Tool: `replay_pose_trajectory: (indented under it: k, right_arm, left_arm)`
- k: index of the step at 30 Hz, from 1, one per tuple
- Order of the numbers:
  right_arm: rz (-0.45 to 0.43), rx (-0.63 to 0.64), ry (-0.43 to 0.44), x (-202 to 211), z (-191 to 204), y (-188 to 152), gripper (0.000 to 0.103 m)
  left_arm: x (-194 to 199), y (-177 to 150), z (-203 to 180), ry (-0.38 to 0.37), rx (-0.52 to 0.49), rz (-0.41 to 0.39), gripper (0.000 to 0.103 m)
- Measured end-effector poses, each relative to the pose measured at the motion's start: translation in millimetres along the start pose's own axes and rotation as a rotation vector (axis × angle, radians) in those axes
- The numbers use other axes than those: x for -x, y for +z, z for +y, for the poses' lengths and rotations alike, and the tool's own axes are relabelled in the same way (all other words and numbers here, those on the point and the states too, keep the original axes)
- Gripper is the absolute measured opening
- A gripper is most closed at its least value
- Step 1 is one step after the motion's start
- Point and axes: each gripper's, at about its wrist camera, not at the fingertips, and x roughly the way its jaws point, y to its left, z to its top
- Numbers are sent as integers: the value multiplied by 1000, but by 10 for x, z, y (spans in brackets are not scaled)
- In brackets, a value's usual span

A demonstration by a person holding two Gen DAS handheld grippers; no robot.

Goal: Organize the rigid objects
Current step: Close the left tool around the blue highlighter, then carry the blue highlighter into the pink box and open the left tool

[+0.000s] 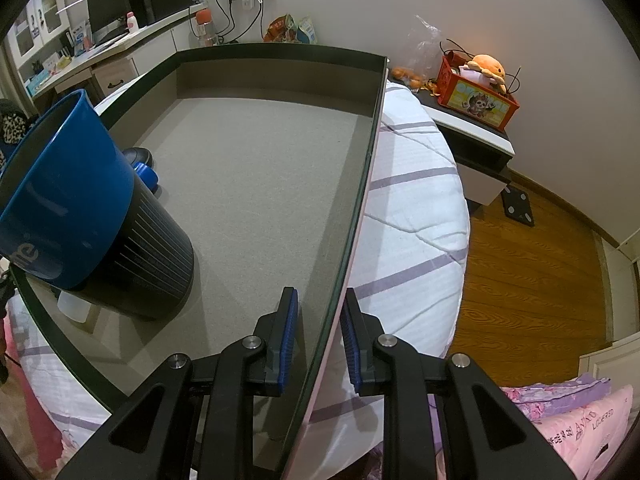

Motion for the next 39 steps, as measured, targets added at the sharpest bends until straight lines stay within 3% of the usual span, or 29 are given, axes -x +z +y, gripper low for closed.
replay_pose_trajectory:
  k: [5,8,10,11,12,24,26,28,30,32,34,36,39]
  right_arm:
    - [2,-1,-5,4,12,5,23]
    - [1,-2,-5,8,14,1,23]
    - [1,-2,-4,7,14,0,23]
    - [1,-2,-4,7,13,0,23]
    - [1,-3,-4,7,15,1,23]
    - [2,-3,-5,7,19,0,23]
    - [2,-2,-5,8,20,-1,23]
    - [3,-3,-6,6,23,1,23]
    - [3,-5,-5,9,27,0,23]
    - [4,-6,-1,10,24,0,23]
    - [4,-5,2,10,15,-1,23]
    - [4,-7,6,6,4,2,23]
    - [4,-4,6,2,-1,6,23]
  left_arm:
    - [-104,47,-131,61,-40,2,79]
    - [-120,74,-137,69,-56,-7,67]
    - [-103,87,-113,83,-53,-18,38]
    - [-90,89,-88,68,-45,-21,29]
    - [-83,90,-55,54,-35,-18,27]
    - [154,-116,52,24,-80,58,28]
    - [111,-83,36,37,-81,54,33]
    - [61,-30,-5,27,-84,52,56]
    - [2,5,-59,41,-100,47,61]
    - [-39,19,-115,87,-122,29,46]
    - [-11,27,-121,87,-114,19,26]
    - [38,28,-79,63,-88,7,26]
    - [131,-5,-35,98,-77,-9,26]
